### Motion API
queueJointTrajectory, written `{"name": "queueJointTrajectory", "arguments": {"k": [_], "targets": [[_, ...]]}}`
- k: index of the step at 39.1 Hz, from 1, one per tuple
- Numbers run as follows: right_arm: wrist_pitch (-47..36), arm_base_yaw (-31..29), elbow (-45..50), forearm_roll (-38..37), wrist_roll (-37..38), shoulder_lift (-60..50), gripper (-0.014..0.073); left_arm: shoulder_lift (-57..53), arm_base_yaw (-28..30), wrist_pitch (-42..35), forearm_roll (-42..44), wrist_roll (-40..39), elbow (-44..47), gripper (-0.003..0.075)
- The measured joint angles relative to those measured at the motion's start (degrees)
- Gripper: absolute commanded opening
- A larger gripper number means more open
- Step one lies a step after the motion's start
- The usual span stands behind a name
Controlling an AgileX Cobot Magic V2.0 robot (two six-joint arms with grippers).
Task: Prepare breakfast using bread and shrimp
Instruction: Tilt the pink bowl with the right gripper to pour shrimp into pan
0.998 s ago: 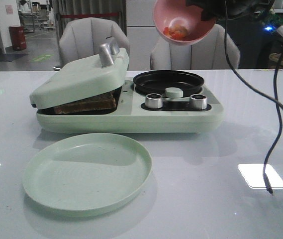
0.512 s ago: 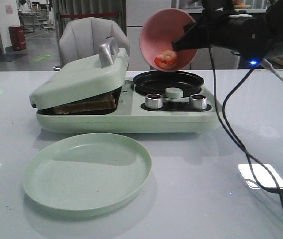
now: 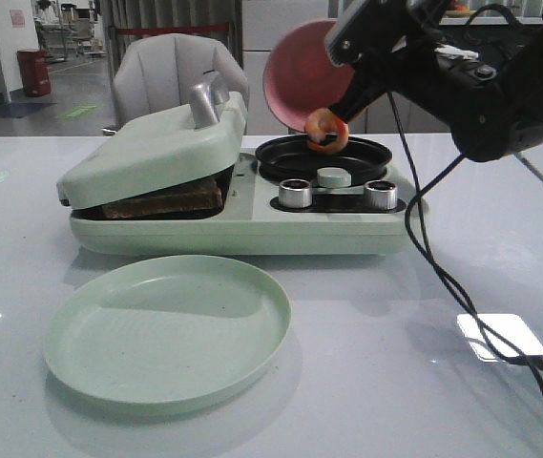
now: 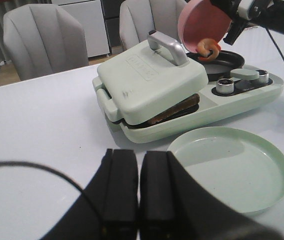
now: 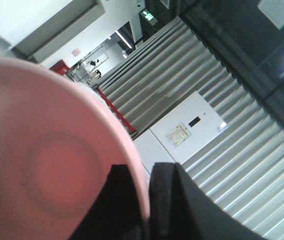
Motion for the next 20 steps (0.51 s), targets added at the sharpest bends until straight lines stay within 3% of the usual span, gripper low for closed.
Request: {"name": "queueJointTrajectory", "arguments": {"k": [8,12,14,20], "targets": [[0.00,0.00,0.00,-1.22,-5.08,0.24,0.0115,0.00,0.00,0.00,0.00,0.00,0.00,0.0114],[0.00,0.00,0.00,-0.29,-2.55,0.24,0.0115,0.00,0.00,0.00,0.00,0.00,0.00,0.0114],[0.00,0.09,0.00,1.88,2.91,0.24,0.0115,0.00,0.00,0.00,0.00,0.00,0.00,0.0114],[3.41,0.09,0.00,13.10,31.67,-1.78,0.0115,0.00,0.00,0.00,0.00,0.00,0.00,0.0114]]}}
